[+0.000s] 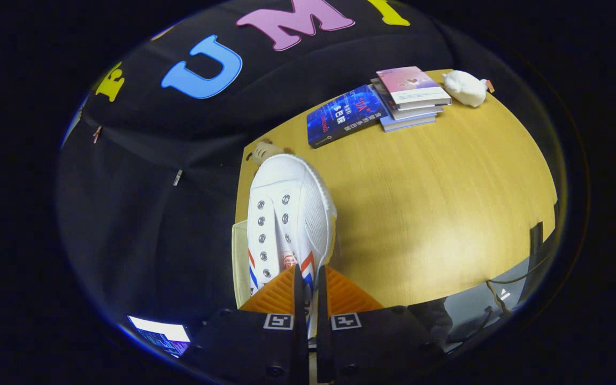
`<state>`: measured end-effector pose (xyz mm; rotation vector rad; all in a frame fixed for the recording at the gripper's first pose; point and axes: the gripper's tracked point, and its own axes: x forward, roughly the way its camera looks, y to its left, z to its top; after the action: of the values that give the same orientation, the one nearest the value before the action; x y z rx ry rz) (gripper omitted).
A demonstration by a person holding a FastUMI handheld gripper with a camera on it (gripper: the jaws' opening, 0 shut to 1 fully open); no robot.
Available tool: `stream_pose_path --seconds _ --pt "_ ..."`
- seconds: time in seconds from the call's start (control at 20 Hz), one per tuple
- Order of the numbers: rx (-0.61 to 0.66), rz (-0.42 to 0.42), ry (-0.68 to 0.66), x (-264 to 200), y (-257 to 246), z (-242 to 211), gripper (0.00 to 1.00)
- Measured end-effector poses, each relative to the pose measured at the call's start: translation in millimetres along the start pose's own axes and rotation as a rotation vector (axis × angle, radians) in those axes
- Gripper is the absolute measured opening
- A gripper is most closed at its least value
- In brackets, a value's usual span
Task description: Open the storage box then place both shoes into the box .Put the left shoe in first, then the right shoe, with the right side of both shoes facing outward in a uniform manner.
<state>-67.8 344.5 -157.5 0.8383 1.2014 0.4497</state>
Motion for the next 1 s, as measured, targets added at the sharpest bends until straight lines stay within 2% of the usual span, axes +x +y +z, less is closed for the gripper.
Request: stream_pose_path --seconds 0.25,0.55,0.6,0.65,0.7,0.8,0.85,0.9,1.0 --pt "-0.04 -0.022 0.079 38.2 33.2 -31.3 0.11" --pt "-0.138 -0.168 0.145 64.3 20.1 -56.6 0.11" --pt "-0.139 -0.165 0.146 66.0 20.4 -58.9 0.12" --pt "-0.111 -0.105 0.135 68.6 33.7 -56.9 0.26" --pt "-0.09 -0.08 0.118 68.4 40.7 -52.4 0.34" --pt "-0.091 -0.075 0.091 59.7 42.3 -40.5 0.63" --pt "-0.092 -0.072 0.084 60.4 40.7 -38.1 0.94" --pt "-0.086 -0.068 0.083 58.4 41.1 -40.6 0.99" --pt "-0.076 -0.065 0.086 56.2 37.7 -41.8 0.98"
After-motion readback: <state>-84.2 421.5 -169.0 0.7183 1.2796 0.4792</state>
